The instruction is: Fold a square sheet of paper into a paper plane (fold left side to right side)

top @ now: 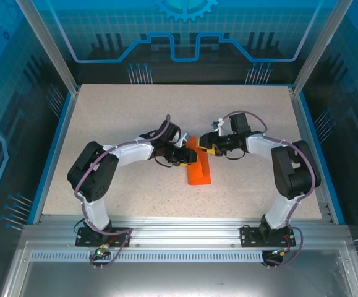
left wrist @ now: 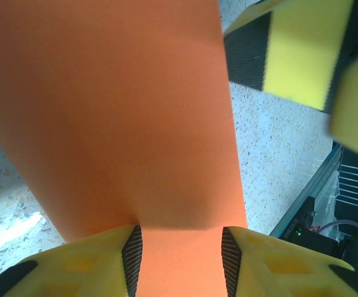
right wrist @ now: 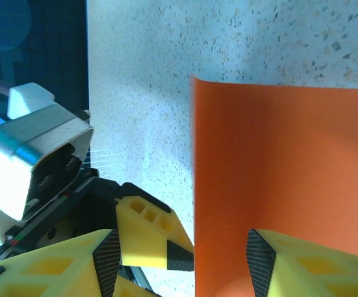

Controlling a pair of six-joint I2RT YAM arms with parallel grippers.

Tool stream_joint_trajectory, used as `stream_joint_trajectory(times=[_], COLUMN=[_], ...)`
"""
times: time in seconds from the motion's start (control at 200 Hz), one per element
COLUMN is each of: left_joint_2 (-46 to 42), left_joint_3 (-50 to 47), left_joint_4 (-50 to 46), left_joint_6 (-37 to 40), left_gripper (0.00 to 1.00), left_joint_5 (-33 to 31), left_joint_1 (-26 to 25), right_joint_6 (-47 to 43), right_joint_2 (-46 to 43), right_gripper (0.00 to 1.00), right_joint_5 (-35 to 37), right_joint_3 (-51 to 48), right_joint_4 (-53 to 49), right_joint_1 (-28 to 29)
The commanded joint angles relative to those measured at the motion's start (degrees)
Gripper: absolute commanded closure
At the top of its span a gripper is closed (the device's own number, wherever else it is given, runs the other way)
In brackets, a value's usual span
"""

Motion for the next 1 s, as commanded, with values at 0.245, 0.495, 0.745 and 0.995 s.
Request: stream_joint_trajectory(times=[0.245, 0.495, 0.745, 0.995], left_joint_2=[0.7, -6.0, -6.1, 1.1], left_joint_3=[1.5, 0.3, 0.1, 3.2], left_joint_4=[-0.8, -6.7, -12.7, -10.3], left_joint_6=[0.4, 2.1, -1.0, -4.6], left_gripper=[0.6, 0.45, 0.36, 0.34], left_joint_5=[0.7, -7.7, -15.5, -13.6], left_joint_1=[-0.4, 0.1, 0.7, -0.3], right_joint_6=[0.3, -3.4, -5.9, -7.2], right_joint_2=[4.2, 4.4, 5.0, 5.3], right_gripper=[0.7, 0.98, 0.97, 0.95], right_joint_5=[-0.4, 2.8, 6.5, 8.7], right_joint_3=[2.4, 4.2, 5.4, 5.1], right_joint_4=[-3.1, -7.8, -11.7, -13.4], right_joint_1=[1.8, 0.9, -0.2, -1.0])
